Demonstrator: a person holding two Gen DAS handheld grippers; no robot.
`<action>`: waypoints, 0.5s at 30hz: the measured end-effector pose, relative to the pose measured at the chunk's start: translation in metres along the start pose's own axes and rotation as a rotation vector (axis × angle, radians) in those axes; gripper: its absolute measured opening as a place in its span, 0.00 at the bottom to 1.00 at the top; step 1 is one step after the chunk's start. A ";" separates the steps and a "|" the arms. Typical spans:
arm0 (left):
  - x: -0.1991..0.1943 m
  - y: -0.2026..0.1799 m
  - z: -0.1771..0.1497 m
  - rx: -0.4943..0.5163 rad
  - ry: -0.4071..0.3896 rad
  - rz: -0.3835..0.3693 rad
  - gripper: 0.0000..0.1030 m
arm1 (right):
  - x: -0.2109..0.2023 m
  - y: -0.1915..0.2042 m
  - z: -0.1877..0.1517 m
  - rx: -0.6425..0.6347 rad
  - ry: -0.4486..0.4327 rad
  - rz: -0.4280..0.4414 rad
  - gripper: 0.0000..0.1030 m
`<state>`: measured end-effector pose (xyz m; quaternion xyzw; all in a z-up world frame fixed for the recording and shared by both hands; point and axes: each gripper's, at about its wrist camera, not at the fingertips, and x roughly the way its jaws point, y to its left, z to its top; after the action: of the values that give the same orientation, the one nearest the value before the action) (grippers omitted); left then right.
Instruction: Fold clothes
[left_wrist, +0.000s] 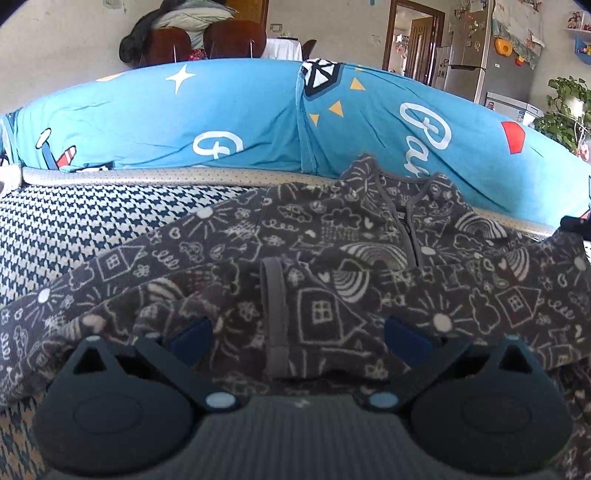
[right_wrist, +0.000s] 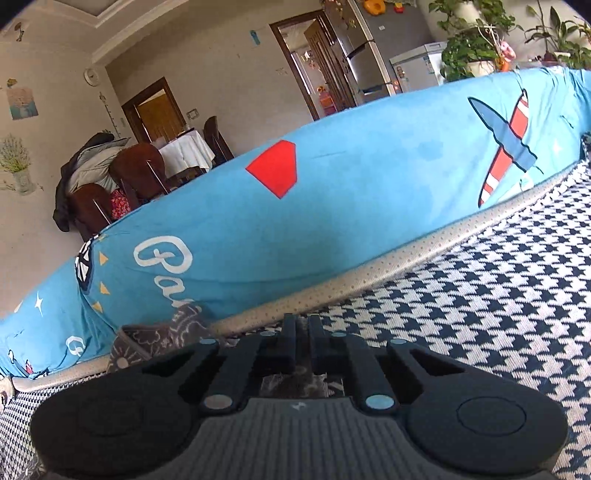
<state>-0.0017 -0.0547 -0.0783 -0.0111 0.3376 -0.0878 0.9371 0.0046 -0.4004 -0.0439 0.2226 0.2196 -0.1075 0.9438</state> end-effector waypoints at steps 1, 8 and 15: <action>0.000 0.000 0.000 -0.001 -0.002 0.007 1.00 | 0.002 0.003 0.002 -0.002 -0.008 0.001 0.09; 0.002 0.003 0.000 -0.020 0.014 0.034 1.00 | 0.024 0.008 0.000 -0.052 -0.018 -0.088 0.09; 0.001 0.007 0.004 -0.045 0.013 0.042 1.00 | 0.017 -0.008 0.012 -0.015 -0.021 -0.158 0.10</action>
<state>0.0028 -0.0481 -0.0768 -0.0246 0.3457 -0.0604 0.9361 0.0220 -0.4151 -0.0452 0.1964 0.2275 -0.1822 0.9362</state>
